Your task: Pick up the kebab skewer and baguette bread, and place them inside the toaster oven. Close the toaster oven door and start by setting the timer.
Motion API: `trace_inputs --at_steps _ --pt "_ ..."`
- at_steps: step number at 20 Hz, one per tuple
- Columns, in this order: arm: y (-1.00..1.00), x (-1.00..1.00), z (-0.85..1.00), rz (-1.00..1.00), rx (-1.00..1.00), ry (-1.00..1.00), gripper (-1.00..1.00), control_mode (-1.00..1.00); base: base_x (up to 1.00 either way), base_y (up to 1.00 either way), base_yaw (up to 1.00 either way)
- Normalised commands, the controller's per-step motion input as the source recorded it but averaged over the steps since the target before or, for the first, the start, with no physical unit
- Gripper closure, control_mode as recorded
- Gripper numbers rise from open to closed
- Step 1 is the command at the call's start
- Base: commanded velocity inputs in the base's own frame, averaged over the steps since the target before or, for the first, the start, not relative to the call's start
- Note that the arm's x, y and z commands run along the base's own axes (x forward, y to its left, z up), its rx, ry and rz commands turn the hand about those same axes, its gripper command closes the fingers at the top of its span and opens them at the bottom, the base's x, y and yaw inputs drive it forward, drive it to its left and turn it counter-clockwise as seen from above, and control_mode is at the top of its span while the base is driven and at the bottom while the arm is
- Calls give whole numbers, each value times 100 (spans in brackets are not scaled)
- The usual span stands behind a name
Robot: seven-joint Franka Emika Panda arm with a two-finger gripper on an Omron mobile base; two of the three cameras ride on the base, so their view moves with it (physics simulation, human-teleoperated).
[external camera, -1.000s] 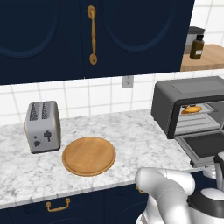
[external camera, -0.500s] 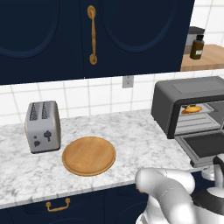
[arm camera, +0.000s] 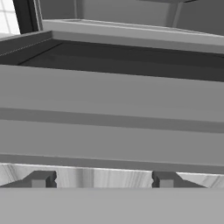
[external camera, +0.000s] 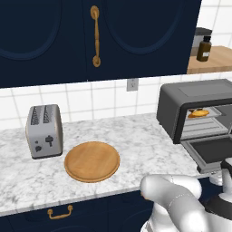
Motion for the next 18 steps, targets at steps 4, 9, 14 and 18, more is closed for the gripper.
trace_inputs --at_steps 4,9,14,18 --pt "0 15 5 0 0 0 -100 -100 0 0 0" --pt "0 8 22 0 0 0 -100 -100 0 0 0" --pt "0 1 28 0 0 0 -100 -100 0 0 0" --pt "0 9 38 0 0 0 -100 -100 0 0 0"
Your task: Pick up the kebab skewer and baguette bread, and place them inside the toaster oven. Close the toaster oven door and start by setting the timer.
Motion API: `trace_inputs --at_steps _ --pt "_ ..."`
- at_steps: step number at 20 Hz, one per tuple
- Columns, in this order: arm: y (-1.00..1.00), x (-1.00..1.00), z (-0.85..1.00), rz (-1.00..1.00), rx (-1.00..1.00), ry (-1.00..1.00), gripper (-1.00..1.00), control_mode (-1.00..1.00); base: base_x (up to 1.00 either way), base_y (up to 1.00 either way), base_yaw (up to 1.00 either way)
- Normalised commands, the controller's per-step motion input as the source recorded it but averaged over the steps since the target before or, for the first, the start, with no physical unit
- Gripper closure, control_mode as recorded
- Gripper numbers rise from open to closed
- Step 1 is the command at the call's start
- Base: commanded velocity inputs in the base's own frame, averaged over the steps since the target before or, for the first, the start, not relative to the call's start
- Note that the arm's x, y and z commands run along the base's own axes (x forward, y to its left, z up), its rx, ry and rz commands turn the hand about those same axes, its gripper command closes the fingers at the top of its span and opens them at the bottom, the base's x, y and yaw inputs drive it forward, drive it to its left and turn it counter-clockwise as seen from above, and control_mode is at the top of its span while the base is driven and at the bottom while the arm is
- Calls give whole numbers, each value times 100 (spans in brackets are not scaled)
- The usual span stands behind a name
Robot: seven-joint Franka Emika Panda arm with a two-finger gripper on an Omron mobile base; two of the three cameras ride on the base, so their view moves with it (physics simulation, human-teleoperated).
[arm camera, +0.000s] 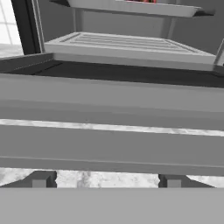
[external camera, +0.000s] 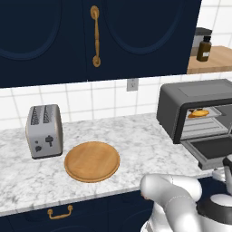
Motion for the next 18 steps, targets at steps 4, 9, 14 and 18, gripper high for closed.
trace_inputs --at_steps 4,9,14,18 --pt "0 9 41 0 0 -1 -100 -100 0 0 0" --pt "0 10 36 0 0 -7 -100 -100 0 0 0" --pt "6 14 32 0 0 -13 -100 -100 0 0 0" --pt "5 24 32 0 0 -10 -100 -100 0 0 0"
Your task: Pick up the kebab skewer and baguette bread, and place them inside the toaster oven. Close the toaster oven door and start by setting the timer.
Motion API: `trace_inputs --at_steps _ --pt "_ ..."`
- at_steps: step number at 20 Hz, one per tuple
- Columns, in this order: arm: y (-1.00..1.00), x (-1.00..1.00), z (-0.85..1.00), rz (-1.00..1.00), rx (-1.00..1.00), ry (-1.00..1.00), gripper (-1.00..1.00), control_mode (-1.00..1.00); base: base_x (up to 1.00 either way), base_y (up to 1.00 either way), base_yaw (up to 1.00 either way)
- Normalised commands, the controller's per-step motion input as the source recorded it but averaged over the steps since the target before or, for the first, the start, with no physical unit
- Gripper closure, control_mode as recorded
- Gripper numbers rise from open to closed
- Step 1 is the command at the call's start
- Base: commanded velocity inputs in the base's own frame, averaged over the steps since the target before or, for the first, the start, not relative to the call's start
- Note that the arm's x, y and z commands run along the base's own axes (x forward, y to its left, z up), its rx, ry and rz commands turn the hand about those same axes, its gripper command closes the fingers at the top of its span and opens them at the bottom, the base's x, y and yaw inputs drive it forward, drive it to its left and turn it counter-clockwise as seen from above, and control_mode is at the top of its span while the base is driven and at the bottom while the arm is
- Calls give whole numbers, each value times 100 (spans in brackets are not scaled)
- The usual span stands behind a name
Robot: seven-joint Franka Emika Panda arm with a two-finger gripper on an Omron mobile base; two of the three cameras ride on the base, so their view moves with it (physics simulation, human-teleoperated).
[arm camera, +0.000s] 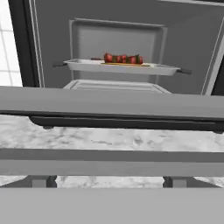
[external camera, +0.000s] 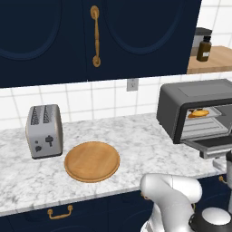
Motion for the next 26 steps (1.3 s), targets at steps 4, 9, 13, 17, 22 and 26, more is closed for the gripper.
trace_inputs --at_steps 4,9,13,17,22,26 --pt "4 26 39 0 0 -5 -100 -100 0 0 0" --pt "1 33 37 0 0 -2 -100 -100 0 0 0" --pt "0 38 35 0 0 0 -100 -100 0 0 0" --pt "0 29 37 0 0 -1 -100 -100 0 0 0" --pt "0 25 31 0 0 -3 -100 -100 0 0 0" --pt "0 27 23 0 0 0 -100 -100 0 0 0"
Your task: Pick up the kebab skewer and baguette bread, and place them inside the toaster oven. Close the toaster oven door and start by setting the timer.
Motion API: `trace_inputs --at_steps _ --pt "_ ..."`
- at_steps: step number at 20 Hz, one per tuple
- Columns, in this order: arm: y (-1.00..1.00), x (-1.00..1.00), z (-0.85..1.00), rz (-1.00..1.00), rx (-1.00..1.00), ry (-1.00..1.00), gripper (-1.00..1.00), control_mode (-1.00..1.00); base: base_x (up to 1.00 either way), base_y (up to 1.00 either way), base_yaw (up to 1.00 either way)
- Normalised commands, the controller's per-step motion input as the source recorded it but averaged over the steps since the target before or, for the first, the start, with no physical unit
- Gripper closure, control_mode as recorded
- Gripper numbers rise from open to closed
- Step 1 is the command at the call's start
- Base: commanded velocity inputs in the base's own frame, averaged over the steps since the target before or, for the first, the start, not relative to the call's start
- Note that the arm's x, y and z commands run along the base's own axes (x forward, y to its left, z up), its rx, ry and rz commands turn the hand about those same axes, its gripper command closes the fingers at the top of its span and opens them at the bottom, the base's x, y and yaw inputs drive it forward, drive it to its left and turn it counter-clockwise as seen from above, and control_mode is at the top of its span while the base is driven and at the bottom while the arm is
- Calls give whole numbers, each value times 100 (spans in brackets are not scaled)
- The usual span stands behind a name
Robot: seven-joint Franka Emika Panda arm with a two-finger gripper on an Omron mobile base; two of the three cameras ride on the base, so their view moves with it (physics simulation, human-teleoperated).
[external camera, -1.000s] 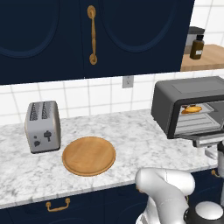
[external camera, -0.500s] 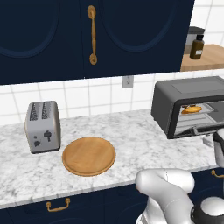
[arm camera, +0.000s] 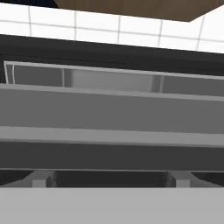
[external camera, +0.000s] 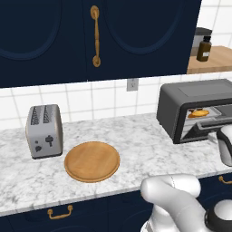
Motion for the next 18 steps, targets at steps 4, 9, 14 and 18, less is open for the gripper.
trace_inputs --at_steps 4,9,14,18 --pt "0 28 18 0 0 0 -100 -100 0 0 0" --pt "0 28 12 0 0 0 -100 -100 0 0 0" --pt "0 33 6 0 0 0 -100 -100 0 0 0" --pt "0 26 8 0 0 0 -100 -100 0 0 0"
